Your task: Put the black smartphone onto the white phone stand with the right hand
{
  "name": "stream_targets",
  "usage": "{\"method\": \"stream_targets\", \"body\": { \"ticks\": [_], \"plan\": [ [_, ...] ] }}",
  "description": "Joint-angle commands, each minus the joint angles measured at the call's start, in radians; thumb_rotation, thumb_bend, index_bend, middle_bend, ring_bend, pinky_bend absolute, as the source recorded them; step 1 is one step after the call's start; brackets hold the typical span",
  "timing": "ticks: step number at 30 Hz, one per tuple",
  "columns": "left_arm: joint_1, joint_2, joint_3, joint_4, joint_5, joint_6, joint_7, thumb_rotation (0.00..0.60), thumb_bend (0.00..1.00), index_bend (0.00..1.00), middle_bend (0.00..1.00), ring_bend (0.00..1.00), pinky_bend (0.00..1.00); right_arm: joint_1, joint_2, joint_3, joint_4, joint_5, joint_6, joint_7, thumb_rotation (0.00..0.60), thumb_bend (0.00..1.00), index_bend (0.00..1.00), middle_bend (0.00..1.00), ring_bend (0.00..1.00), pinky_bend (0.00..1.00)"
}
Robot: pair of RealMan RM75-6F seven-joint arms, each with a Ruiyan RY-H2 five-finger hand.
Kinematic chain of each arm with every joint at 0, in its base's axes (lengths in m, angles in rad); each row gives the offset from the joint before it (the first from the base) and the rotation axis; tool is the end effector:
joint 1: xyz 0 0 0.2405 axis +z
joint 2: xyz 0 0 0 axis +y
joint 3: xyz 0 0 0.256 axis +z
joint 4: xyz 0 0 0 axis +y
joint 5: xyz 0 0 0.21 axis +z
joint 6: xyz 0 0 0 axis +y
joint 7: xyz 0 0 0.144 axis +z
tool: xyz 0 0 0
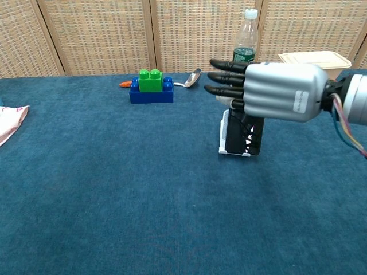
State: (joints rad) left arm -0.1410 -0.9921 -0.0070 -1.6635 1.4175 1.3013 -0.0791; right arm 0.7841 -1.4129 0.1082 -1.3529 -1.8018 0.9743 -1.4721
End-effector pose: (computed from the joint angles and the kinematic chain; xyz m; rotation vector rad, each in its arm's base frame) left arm -0.3255 0.1865 0.1716 -1.4400 -1.0723 -0.7637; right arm -0.1315 -0.3382 0.0142 1.7837 1.1219 0.2460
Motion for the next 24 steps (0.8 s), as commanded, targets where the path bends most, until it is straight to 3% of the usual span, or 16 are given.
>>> {"method": "stream_targets", "body": {
  "ticks": [1, 2, 3, 5, 7, 11, 17, 24],
  "plan": [
    [0.006, 0.002, -0.001, 0.0, 0.006, 0.014, -0.005, 0.6, 0.0, 0.0, 0.0, 0.0, 0.0, -0.086, 0.102, 0.026, -0.122, 0.038, 0.152, 0.148, 0.6, 0.47, 0.1, 0.0, 0.0, 0.0],
    [0.009, 0.002, -0.002, 0.001, 0.011, 0.024, -0.008, 0.6, 0.0, 0.0, 0.0, 0.0, 0.0, -0.114, 0.127, 0.034, -0.152, 0.057, 0.202, 0.213, 0.6, 0.32, 0.1, 0.0, 0.0, 0.0],
    [0.012, 0.002, -0.002, 0.001, 0.015, 0.032, -0.009, 0.6, 0.0, 0.0, 0.0, 0.0, 0.0, -0.137, 0.147, 0.04, -0.171, 0.071, 0.24, 0.266, 0.6, 0.23, 0.09, 0.0, 0.0, 0.0],
    [0.019, 0.002, 0.0, 0.004, 0.027, 0.05, -0.014, 0.6, 0.0, 0.0, 0.0, 0.0, 0.0, -0.189, 0.195, 0.047, -0.203, 0.105, 0.318, 0.411, 0.6, 0.1, 0.09, 0.0, 0.0, 0.0],
    [0.025, 0.0, 0.001, 0.006, 0.04, 0.068, -0.018, 0.6, 0.0, 0.0, 0.0, 0.0, 0.0, -0.237, 0.237, 0.046, -0.212, 0.138, 0.374, 0.555, 0.6, 0.02, 0.07, 0.0, 0.0, 0.0],
    [0.044, -0.009, 0.001, 0.027, 0.069, 0.119, -0.031, 0.6, 0.0, 0.0, 0.0, 0.0, 0.0, -0.348, 0.292, 0.031, -0.196, 0.235, 0.458, 0.894, 0.6, 0.0, 0.04, 0.0, 0.0, 0.0],
    [0.067, -0.034, 0.004, 0.06, 0.107, 0.182, -0.029, 0.6, 0.0, 0.0, 0.0, 0.0, 0.0, -0.531, 0.297, -0.008, -0.233, 0.371, 0.551, 1.289, 0.6, 0.0, 0.02, 0.0, 0.0, 0.0],
    [0.093, -0.056, 0.016, 0.081, 0.158, 0.247, -0.01, 0.6, 0.0, 0.0, 0.0, 0.0, 0.0, -0.637, 0.286, -0.056, -0.205, 0.318, 0.656, 1.461, 0.6, 0.0, 0.02, 0.0, 0.0, 0.0]
  ]
}}
